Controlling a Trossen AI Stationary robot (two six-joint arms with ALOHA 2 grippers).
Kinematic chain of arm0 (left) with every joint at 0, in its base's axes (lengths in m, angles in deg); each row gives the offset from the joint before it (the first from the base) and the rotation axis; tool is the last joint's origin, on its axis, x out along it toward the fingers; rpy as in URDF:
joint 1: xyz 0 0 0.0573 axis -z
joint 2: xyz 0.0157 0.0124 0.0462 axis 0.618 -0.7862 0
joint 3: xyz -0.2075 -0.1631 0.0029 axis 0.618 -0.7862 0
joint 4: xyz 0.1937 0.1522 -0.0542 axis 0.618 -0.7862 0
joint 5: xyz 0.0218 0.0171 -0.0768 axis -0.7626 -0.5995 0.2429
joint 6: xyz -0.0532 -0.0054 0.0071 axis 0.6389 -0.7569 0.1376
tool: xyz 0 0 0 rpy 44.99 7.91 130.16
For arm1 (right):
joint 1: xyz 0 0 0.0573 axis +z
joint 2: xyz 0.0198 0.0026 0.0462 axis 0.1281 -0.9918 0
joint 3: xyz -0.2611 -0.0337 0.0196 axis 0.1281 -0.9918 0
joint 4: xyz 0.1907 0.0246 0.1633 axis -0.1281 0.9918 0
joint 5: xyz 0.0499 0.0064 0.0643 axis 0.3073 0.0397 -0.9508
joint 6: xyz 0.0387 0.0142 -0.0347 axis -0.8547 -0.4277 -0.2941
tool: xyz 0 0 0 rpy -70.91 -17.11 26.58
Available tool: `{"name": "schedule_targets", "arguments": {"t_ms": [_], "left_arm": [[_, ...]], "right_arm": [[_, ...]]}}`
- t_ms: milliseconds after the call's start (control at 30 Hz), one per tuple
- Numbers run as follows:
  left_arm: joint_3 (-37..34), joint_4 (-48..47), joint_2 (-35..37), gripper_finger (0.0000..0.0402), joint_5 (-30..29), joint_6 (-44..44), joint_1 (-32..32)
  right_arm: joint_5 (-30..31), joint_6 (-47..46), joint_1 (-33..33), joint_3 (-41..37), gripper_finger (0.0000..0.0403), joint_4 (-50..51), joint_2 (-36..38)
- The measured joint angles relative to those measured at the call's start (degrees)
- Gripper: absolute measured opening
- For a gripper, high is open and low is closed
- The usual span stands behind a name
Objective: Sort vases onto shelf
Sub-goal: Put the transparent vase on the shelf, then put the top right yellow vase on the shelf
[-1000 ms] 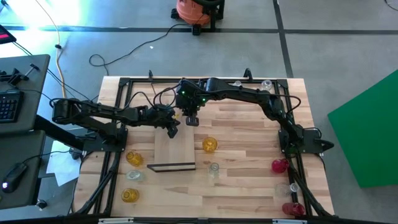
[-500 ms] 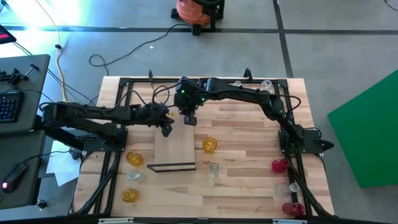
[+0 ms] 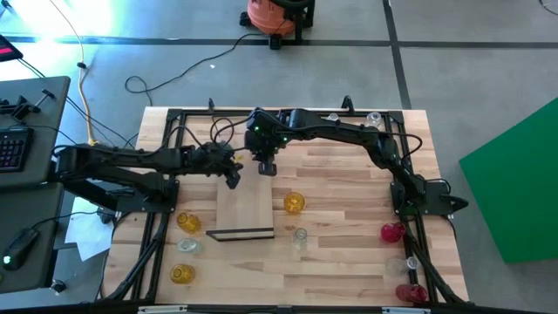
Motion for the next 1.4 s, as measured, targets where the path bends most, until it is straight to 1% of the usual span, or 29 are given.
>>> {"name": "schedule_targets", "arguments": {"t_ms": [67,200,300,700,967,1100,1233,1333,1400], "left_arm": [[0.0,2.0,-1.0,0.0000,0.2,0.0,0.0],[0.0,5.6,-3.2,0.0000,0.7,0.1,0.0],[0.0,7.2,-4.9,0.0000,0.8,0.2,0.0],[0.0,12.3,-8.4,0.0000,1.1,0.4,0.0],[0.0,12.7,-8.4,0.0000,-3.9,0.9,0.0],[0.0,12.6,-8.4,0.0000,-3.4,1.9,0.0],[0.0,12.3,-6.7,0.0000,-2.0,4.2,0.7],[0.0,12.2,-3.3,0.0000,-1.7,4.4,1.8],[0.1,11.7,-0.9,0.0000,-1.7,4.1,2.6]], "right_arm": [[0.3,0.0,0.0,0.3,0.0072,0.7,0.0],[3.6,0.3,0.2,2.8,0.0071,2.8,0.1],[4.7,0.2,0.2,2.3,0.0071,2.7,1.2],[4.8,-1.1,0.7,2.8,0.0071,1.7,2.3],[4.9,-1.8,1.6,2.8,0.0071,1.7,2.3],[4.9,-2.1,1.9,2.8,0.0071,1.8,2.3],[8.3,-1.9,3.0,2.7,0.0071,2.6,2.8],[11.1,-1.2,4.1,2.7,0.0071,2.9,4.1],[11.9,-1.1,4.7,2.7,0.0071,3.6,5.0]]}}
